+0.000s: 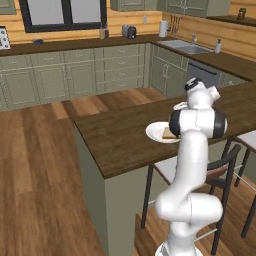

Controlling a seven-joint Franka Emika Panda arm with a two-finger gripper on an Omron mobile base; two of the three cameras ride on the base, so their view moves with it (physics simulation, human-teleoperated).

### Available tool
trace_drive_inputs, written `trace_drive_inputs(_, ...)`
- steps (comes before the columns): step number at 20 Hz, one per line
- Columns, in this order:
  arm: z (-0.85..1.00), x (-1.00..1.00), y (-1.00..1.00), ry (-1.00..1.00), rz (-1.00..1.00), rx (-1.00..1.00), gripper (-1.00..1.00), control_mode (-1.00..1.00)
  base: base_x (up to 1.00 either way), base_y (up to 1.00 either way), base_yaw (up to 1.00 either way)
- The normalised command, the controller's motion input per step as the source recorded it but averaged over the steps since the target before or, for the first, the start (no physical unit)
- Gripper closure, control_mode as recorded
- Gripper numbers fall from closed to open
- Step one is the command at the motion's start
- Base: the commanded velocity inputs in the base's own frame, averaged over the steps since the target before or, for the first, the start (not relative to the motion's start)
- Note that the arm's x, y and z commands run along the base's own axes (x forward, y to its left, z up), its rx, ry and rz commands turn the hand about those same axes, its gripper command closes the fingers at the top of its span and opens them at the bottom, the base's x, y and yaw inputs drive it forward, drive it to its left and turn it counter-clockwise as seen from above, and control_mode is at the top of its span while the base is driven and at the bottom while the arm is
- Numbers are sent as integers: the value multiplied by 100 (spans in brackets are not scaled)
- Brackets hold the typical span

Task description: Start the toaster. Once the lever pops up, take the bread to the plate on the dining counter.

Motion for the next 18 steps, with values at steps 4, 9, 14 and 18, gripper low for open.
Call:
trace_drive_inputs(4, 61, 1, -57, 0, 0, 8, -100, -100, 0, 0, 0)
trace_drive_inputs(9, 100, -70, -1, -26, 11, 7, -100, -100, 0, 0, 0)
trace_drive_inputs(14, 94, -100, 17, -36, 19, 0, -100, -100, 0, 0, 0)
trace_drive_inputs(18, 26, -100, 8, -40, 21, -3, -100, -100, 0, 0, 0)
